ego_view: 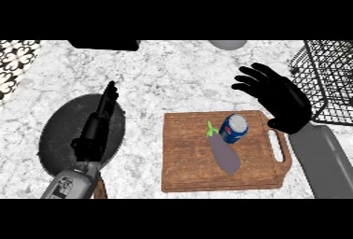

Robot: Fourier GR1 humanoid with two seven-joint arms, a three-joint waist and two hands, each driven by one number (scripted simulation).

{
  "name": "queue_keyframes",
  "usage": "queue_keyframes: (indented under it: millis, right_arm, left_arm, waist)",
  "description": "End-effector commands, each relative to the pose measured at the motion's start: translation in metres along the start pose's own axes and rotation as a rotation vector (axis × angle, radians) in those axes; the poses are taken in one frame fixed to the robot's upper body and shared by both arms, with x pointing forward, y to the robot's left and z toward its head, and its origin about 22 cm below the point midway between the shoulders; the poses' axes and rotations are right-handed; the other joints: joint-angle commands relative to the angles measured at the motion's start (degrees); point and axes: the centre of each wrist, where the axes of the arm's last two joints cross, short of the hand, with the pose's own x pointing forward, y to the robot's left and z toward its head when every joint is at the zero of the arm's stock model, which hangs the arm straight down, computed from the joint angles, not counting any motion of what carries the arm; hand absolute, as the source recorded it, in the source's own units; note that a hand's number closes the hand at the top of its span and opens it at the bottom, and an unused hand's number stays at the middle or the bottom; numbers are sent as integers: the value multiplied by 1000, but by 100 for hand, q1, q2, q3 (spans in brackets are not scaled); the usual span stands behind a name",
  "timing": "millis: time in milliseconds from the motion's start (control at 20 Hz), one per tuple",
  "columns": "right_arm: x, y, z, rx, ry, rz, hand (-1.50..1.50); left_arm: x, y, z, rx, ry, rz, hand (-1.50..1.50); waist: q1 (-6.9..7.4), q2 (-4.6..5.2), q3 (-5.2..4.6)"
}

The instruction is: Pick the can from the cutting board and place it in the tiered basket

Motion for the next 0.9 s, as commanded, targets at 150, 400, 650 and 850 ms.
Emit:
queue_keyframes:
  millis: [150,400,650,850]
  right_arm:
    - [85,-39,30,327,37,209,-150]
    - [179,-1,11,499,188,635,-150]
    - [238,60,-2,613,237,997,-150]
    - [234,102,-20,642,293,1208,-150]
  left_arm:
    - [16,-5,-8,-4,1,4,0]
    - [12,-2,-9,18,18,-9,0]
    - [16,-1,-12,15,27,-7,0]
    - [14,-7,-9,19,30,1,0]
  waist:
    - [-90,-63,-23]
    - [-99,-83,-31]
    - [-193,-122,-20]
    - [-162,-107,-32]
